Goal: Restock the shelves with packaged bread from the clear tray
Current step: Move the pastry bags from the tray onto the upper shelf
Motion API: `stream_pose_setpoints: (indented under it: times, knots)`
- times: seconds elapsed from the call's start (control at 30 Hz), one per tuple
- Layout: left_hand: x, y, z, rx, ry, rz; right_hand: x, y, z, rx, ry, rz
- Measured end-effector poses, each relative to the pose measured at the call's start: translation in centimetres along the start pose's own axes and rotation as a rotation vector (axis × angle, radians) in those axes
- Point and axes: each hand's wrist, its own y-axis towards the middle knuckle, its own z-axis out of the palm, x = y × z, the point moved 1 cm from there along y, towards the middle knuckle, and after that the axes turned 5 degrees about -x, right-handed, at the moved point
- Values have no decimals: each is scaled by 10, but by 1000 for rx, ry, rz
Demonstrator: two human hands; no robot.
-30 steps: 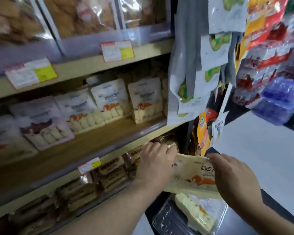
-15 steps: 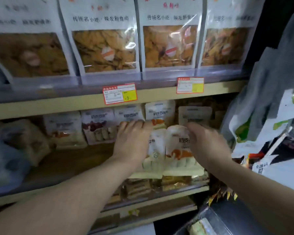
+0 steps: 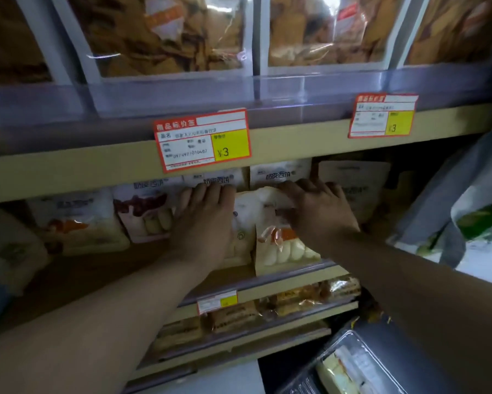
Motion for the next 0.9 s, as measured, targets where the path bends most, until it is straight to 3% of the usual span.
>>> stream_pose_setpoints:
  times: [0.1,0.2,0.27,0.37,0.47,0.73,0.9]
  knots:
    - [2,-5,6,-57,-18,71,-4,-5,-1,57,-117,-47]
    - [6,-12,10,-72,-10,106,-4,-20,-2,-87,-247,-100]
    - [6,-22,11,-133,-24,156,-3,-36,7,-200,-258,-269]
    - [7,-42,22,-167,21,365,-5,-52,24,-186,-241,-450]
    - [14,-49,34,-97,91,462,-6,-47,32,-77,-238,-420]
    - [-6,-32,46,-54,231,369,-10,-25,49,80,-257,-365]
    - [-11,-33,45,-16,136,304,-7,-31,49,31,-183,-279]
